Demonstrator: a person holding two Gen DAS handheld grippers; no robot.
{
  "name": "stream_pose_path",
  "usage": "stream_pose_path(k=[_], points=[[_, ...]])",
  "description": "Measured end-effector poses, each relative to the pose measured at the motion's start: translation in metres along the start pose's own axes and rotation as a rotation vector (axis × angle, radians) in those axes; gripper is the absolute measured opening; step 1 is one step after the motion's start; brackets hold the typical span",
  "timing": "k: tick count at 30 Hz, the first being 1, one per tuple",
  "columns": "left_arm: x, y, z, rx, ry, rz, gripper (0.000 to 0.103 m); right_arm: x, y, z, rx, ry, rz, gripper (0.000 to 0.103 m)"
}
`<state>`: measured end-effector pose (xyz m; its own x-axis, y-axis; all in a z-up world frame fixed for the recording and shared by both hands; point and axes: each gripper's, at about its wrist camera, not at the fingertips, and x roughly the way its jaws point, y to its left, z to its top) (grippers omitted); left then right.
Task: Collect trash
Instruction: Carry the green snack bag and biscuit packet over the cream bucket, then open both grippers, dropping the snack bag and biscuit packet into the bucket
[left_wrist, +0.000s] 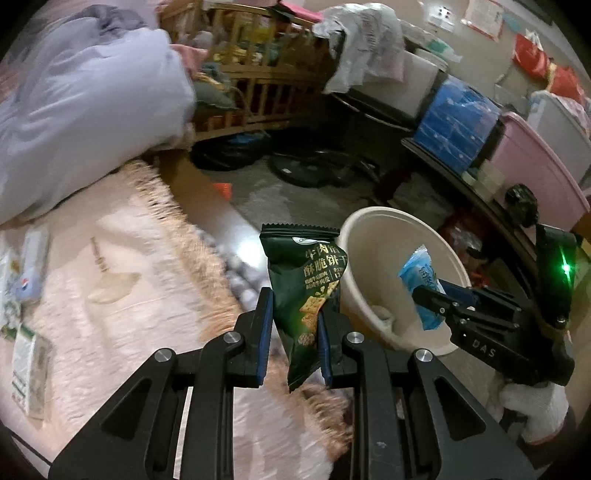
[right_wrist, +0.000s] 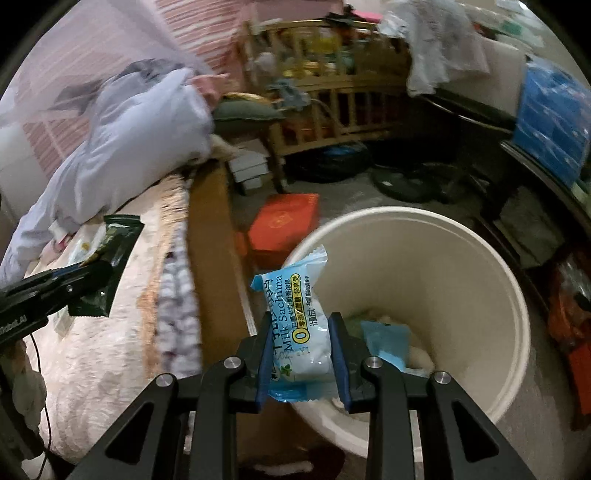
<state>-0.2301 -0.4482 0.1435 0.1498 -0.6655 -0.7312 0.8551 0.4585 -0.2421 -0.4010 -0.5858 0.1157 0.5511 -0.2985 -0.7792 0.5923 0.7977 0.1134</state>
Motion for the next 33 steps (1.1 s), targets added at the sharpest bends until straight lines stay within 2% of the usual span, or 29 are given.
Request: stream_pose_path(k=[7, 11, 20, 22, 24, 26, 27, 28, 33], points=[[0.024, -0.028, 0.011, 0.034, 0.032, -0.054, 0.019, -0.001, -0.042, -0.008, 0.084, 0.006, -0.051, 0.027], [0.039, -0.041, 0.017, 0.030, 0.056, -0.111, 0.019, 0.002, -0.061, -0.013, 0.129, 0.016, -0.072, 0.027], [0.073, -0.063, 0.029, 0.001, 0.104, -0.218, 0.019, 0.010, -0.086, -0.019, 0.192, 0.039, -0.100, 0.027], [0.078, -0.067, 0.031, -0.005, 0.104, -0.237, 0.023, 0.011, -0.090, -0.020, 0.205, 0.042, -0.107, 0.027], [0.080, -0.068, 0.033, -0.017, 0.098, -0.258, 0.041, 0.011, -0.095, -0.021, 0.230, 0.041, -0.112, 0.027], [0.078, -0.065, 0.032, -0.037, 0.087, -0.275, 0.057, 0.012, -0.100, -0.022, 0.259, 0.040, -0.119, 0.033], [0.077, -0.064, 0.033, -0.046, 0.081, -0.281, 0.059, 0.012, -0.102, -0.022, 0.272, 0.040, -0.123, 0.044], [0.075, -0.062, 0.032, -0.048, 0.077, -0.277, 0.059, 0.012, -0.103, -0.023, 0.284, 0.040, -0.120, 0.046], [0.066, -0.052, 0.030, -0.049, 0.069, -0.225, 0.059, 0.014, -0.098, -0.025, 0.275, 0.048, -0.116, 0.047]])
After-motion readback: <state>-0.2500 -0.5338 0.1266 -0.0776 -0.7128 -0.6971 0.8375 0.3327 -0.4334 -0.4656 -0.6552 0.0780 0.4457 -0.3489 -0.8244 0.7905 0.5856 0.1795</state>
